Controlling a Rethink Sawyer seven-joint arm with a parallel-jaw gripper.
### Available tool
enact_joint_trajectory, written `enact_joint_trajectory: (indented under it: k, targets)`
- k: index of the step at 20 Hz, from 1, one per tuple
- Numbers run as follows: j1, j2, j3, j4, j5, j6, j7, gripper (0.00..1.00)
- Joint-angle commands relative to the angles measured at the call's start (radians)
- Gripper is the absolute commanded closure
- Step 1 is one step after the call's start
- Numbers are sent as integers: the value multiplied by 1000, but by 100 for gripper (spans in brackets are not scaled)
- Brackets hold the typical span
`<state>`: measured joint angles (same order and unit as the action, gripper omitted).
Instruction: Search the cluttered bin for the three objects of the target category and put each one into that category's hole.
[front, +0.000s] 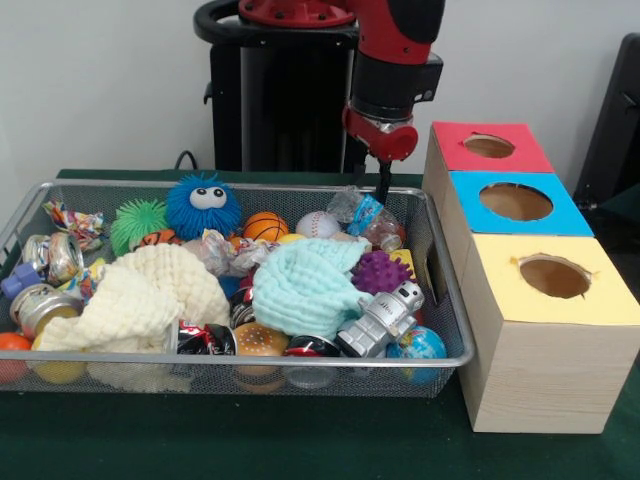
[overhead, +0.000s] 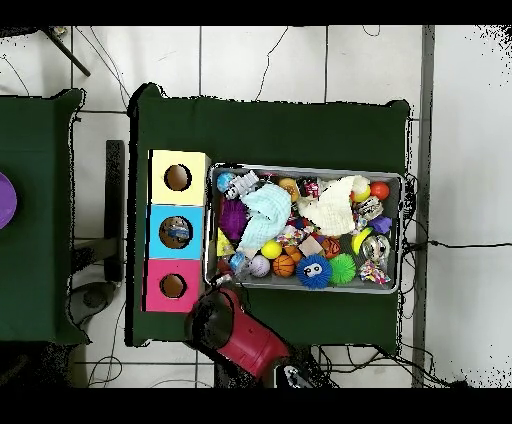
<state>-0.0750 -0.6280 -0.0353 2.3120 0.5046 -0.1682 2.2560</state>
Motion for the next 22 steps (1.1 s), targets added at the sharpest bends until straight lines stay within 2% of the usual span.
enact_joint_trajectory:
  k: [1,7,10,17,22]
  targets:
    - [92,-113,-101,-121,120,176,158,0]
    - [50,-138,-70,-100,66,176,162,0]
    - [73,-144,-93,-105,73,199,164,0]
    - [70,-123,-109,-163,67,250,140,0]
    - [98,-112,-146,-199,69,291,142,0]
